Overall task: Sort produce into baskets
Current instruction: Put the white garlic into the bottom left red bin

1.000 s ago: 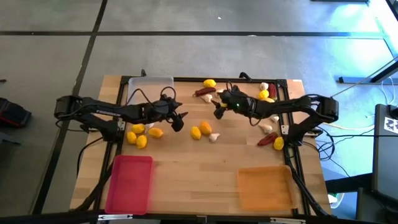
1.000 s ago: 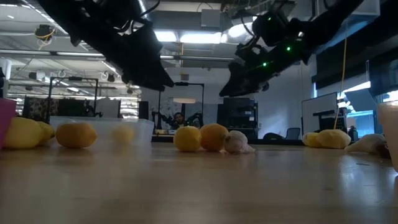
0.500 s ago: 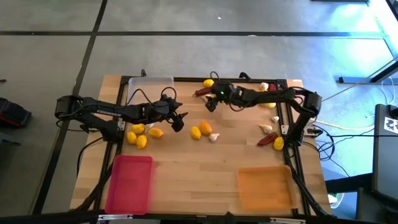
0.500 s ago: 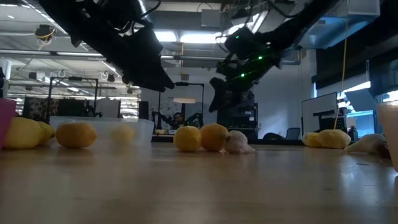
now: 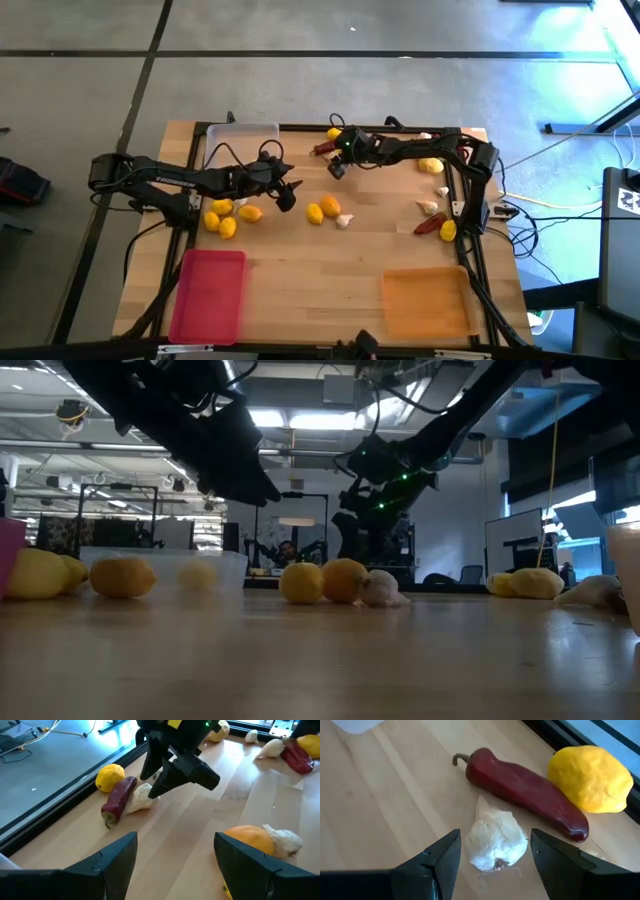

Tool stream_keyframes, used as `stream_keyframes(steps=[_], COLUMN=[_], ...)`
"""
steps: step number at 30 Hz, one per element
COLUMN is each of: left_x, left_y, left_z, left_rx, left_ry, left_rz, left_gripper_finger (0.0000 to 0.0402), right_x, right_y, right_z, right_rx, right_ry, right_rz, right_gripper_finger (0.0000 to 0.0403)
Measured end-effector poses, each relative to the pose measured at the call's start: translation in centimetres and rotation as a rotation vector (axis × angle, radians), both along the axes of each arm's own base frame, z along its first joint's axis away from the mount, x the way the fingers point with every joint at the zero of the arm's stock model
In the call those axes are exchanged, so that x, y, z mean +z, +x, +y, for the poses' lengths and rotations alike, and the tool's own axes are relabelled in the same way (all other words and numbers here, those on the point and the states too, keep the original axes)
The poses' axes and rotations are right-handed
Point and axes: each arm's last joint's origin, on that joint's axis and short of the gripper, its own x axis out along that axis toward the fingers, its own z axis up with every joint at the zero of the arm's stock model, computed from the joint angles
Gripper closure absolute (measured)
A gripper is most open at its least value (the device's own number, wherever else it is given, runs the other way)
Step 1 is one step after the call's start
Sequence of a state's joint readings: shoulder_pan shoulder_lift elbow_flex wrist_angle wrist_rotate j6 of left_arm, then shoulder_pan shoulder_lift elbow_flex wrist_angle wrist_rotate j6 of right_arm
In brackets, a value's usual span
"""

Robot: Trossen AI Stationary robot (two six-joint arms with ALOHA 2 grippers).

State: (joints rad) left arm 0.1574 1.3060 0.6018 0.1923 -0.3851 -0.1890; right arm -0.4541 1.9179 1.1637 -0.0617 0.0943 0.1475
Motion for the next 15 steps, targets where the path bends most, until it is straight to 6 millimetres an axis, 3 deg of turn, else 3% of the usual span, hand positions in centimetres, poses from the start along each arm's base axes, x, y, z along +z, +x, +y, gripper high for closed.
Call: stream_keyframes(steps=[5,15], left_x=[0.1,0.0], left_y=[0.0,0.0], left_z=[0.0,0.0], left_rx=[0.0,-0.004], left_ry=[0.001,0.004], left_rz=[-0.007,-0.004], left_gripper_finger=[0.0141,0.0141], right_x=[-0.1,-3.1], right_y=[0.0,0.4], right_z=[-0.1,-0.2], right_rx=[-0.022,-0.032], right_ry=[-0.018,0.002], right_rz=[0.009,0.078], right_gripper_finger=[0.0171,0.0171])
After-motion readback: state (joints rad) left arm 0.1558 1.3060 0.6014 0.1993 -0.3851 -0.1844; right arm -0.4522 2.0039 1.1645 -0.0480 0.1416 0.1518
